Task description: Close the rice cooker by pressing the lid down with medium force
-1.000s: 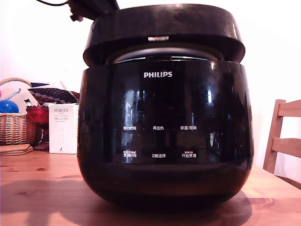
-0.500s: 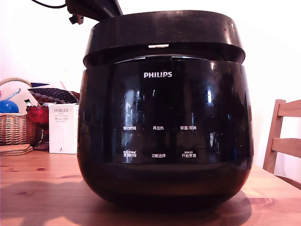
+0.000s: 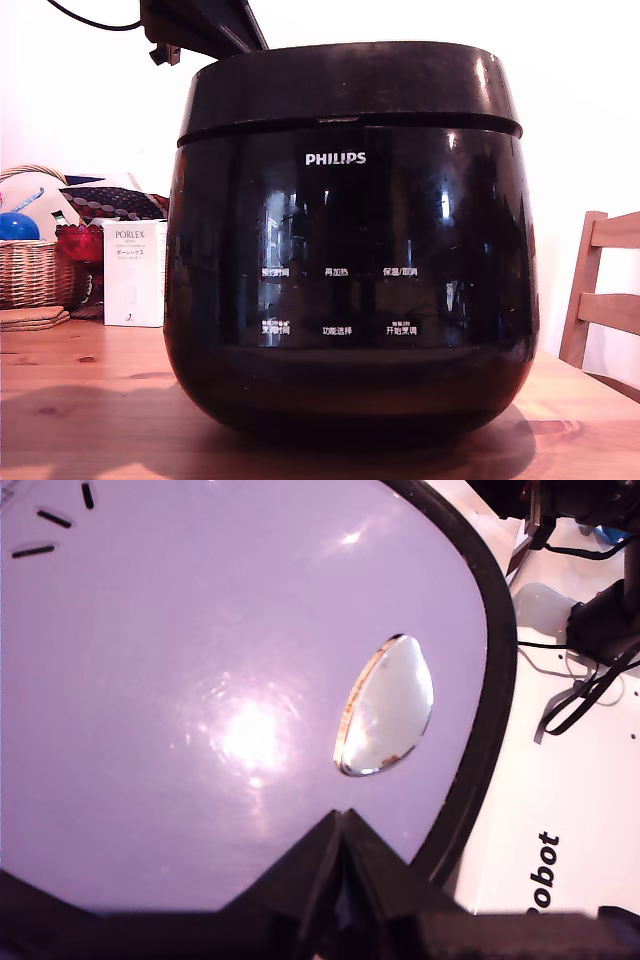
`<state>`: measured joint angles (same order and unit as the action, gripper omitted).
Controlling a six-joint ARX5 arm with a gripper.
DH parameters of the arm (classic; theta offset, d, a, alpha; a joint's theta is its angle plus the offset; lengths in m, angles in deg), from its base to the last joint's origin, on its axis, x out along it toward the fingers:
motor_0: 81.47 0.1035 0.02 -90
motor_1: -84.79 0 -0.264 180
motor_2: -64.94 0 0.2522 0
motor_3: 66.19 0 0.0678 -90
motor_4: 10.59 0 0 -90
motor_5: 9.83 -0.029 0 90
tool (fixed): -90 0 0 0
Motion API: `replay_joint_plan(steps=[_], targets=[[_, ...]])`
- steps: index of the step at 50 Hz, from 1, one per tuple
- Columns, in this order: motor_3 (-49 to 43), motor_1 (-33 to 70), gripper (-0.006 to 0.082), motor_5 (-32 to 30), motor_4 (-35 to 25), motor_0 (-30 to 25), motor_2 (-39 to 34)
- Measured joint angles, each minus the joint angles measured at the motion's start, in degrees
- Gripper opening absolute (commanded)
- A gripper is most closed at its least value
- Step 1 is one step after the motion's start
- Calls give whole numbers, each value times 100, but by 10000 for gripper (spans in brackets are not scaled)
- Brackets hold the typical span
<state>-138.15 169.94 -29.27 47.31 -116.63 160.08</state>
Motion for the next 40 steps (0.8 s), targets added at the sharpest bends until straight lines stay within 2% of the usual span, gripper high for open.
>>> replay_joint_plan(steps=[40], targets=[[442, -236, -24, -26, 22, -138, -439]])
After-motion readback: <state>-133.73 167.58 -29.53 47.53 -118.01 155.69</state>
